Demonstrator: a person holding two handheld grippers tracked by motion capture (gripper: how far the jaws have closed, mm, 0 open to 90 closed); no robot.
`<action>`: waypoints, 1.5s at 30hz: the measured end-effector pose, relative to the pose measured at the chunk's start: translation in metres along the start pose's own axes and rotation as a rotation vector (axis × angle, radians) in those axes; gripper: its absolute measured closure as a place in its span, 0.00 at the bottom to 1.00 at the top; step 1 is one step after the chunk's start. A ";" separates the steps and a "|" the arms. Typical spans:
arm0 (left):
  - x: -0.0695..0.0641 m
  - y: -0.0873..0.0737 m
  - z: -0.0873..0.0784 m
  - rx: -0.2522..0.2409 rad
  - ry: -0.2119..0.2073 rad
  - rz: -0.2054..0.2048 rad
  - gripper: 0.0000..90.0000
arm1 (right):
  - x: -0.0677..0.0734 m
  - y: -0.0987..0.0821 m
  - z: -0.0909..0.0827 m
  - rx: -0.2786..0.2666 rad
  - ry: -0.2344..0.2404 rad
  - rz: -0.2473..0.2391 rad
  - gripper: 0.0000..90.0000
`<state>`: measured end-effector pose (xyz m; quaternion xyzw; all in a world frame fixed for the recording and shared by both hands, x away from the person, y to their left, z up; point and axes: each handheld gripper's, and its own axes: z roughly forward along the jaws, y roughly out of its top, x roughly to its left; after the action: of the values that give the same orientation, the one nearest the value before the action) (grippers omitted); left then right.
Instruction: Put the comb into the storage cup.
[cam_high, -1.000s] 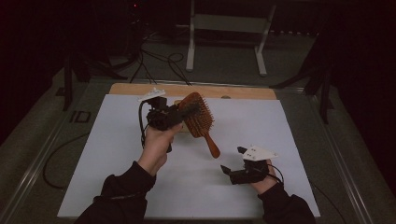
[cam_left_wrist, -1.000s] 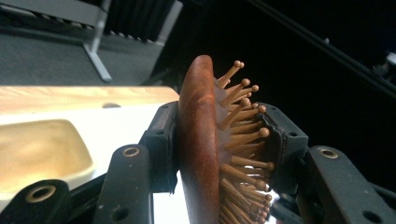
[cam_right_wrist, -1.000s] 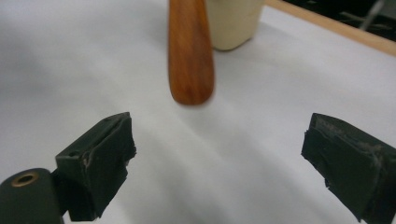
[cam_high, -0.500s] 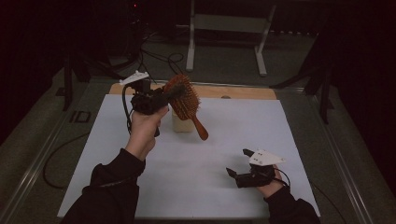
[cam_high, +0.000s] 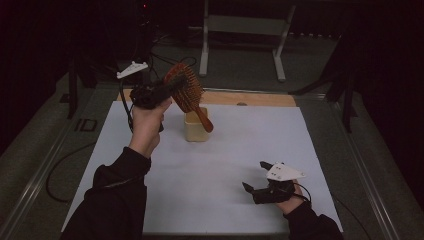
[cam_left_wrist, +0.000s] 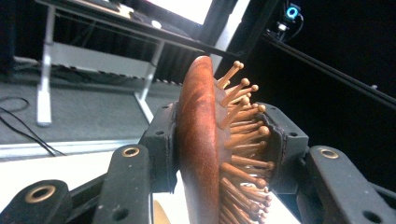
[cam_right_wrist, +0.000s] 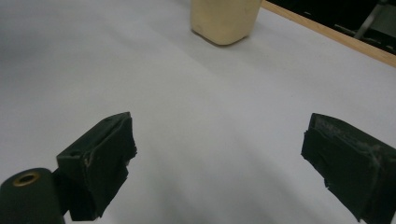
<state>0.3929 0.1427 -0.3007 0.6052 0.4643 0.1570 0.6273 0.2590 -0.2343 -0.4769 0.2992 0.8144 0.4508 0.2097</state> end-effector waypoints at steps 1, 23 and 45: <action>0.001 0.002 0.001 -0.002 0.005 0.005 0.60 | 0.001 0.000 0.000 0.003 0.003 -0.006 0.09; 0.032 0.001 0.026 -0.036 0.139 -0.032 0.60 | 0.001 0.000 -0.001 -0.006 -0.006 -0.027 0.09; 0.049 -0.039 0.057 0.031 0.168 -0.061 0.60 | 0.001 -0.001 0.000 -0.008 -0.002 -0.028 0.09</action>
<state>0.4485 0.1361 -0.3644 0.5851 0.5359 0.1805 0.5812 0.2578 -0.2340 -0.4778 0.2875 0.8164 0.4509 0.2178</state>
